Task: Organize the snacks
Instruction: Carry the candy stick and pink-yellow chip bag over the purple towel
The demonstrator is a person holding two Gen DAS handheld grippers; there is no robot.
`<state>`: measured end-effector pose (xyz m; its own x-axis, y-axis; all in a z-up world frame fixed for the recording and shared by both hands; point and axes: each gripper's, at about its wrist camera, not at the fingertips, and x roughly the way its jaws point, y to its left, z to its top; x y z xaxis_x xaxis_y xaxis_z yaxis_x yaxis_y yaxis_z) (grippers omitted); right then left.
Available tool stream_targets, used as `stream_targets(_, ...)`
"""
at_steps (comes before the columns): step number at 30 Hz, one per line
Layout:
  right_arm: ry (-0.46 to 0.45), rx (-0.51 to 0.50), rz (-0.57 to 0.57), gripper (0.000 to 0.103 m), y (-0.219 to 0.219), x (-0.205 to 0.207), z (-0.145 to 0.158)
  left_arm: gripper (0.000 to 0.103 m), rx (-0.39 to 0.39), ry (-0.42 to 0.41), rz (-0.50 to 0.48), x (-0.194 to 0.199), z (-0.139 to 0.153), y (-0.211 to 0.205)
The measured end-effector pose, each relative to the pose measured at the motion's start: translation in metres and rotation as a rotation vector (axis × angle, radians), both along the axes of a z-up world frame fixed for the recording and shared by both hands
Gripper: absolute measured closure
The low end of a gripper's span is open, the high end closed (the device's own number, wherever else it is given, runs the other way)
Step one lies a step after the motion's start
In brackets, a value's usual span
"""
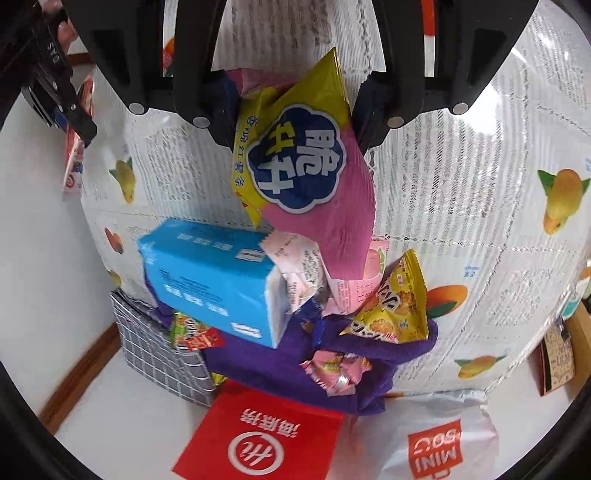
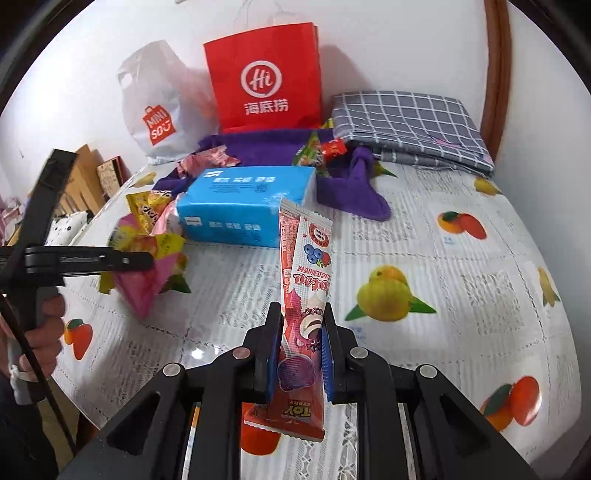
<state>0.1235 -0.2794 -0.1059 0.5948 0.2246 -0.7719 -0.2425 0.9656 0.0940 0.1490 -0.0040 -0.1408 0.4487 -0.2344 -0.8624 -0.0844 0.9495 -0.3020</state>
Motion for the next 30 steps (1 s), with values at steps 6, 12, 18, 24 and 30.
stream_targets(6,-0.025,0.021,-0.021,0.084,-0.001,-0.014,0.017,0.056,-0.011,-0.053,-0.043,-0.019,0.028,-0.003)
stream_targets(12,-0.033,0.058,-0.033,0.084,-0.003,-0.016,0.039,0.056,-0.028,-0.067,-0.054,-0.028,0.053,-0.004)
stream_targets(18,-0.049,0.076,-0.015,0.084,0.0,-0.01,0.059,0.056,-0.02,-0.108,-0.066,-0.024,0.074,-0.006)
stream_targets(24,-0.053,0.075,-0.002,0.084,0.006,0.012,0.078,0.056,-0.024,-0.144,-0.061,-0.006,0.09,-0.003)
stream_targets(30,-0.063,0.074,0.009,0.084,0.012,0.034,0.099,0.056,-0.02,-0.167,-0.073,0.016,0.103,-0.002)
